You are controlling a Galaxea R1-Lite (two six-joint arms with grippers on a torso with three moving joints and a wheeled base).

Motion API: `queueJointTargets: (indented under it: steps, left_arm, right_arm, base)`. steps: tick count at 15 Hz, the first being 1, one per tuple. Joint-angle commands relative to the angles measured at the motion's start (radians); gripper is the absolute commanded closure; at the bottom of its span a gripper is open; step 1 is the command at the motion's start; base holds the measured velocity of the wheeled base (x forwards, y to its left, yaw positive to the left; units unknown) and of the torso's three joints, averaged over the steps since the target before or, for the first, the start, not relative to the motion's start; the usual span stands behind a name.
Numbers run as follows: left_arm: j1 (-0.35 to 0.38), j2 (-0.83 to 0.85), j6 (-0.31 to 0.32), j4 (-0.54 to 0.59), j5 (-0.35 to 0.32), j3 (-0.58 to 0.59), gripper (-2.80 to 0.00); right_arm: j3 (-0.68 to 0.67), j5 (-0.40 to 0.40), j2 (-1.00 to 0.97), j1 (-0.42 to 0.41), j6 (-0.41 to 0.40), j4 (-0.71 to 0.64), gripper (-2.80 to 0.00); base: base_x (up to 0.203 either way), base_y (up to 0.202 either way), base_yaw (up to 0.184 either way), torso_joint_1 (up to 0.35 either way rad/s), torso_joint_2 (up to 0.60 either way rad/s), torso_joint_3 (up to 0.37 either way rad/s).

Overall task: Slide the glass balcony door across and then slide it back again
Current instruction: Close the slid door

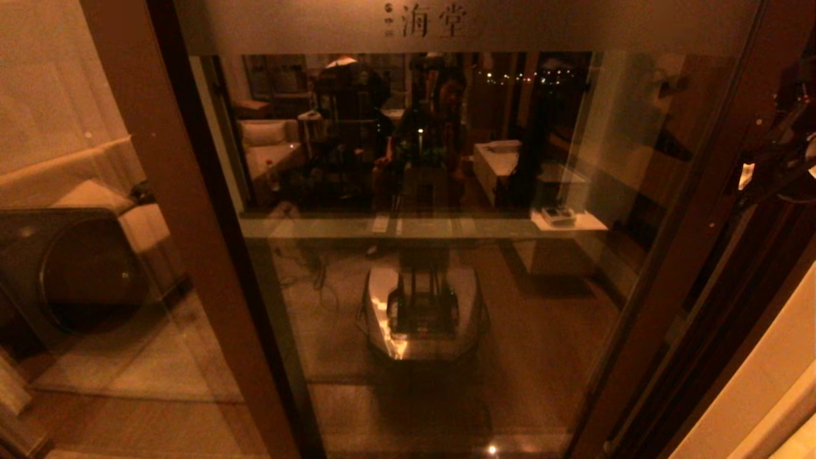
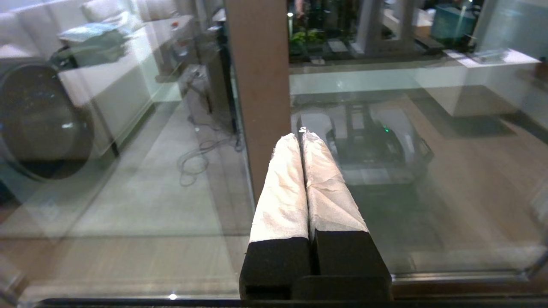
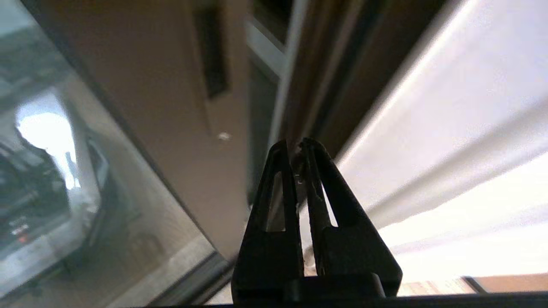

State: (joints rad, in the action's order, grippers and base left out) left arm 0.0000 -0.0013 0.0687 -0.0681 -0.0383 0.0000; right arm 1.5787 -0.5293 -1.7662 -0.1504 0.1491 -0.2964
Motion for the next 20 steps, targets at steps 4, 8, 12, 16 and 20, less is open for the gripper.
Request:
queueJointTargets:
  steps: [4,8,12,16,20]
  left_arm:
    - [0.0,0.001,0.0,-0.001,0.0,0.031,0.0]
    - [0.0,0.001,0.0,-0.001,0.0,0.031,0.0]
    - [0.0,0.001,0.0,-0.001,0.0,0.031,0.0]
    - [0.0,0.001,0.0,-0.001,0.0,0.031,0.0]
    - [0.0,0.001,0.0,-0.001,0.0,0.031,0.0]
  right_arm:
    - [0.012,0.049,-0.056,-0.001,0.001,0.046,0.0]
    - [0.013,0.093,-0.069,-0.001,0.003,0.067,0.0]
    - [0.015,0.111,-0.09,-0.022,0.0,0.091,0.0]
    - [0.028,0.113,-0.12,-0.049,-0.006,0.118,0.0]
    - [0.07,0.114,-0.17,-0.07,-0.005,0.118,0.0]
  base:
    - [0.0,0.0,0.0,0.0,0.0,0.0]
    - [0.0,0.0,0.0,0.0,0.0,0.0]
    - [0.0,0.0,0.0,0.0,0.0,0.0]
    - [0.0,0.0,0.0,0.0,0.0,0.0]
    - [0.0,0.0,0.0,0.0,0.0,0.0]
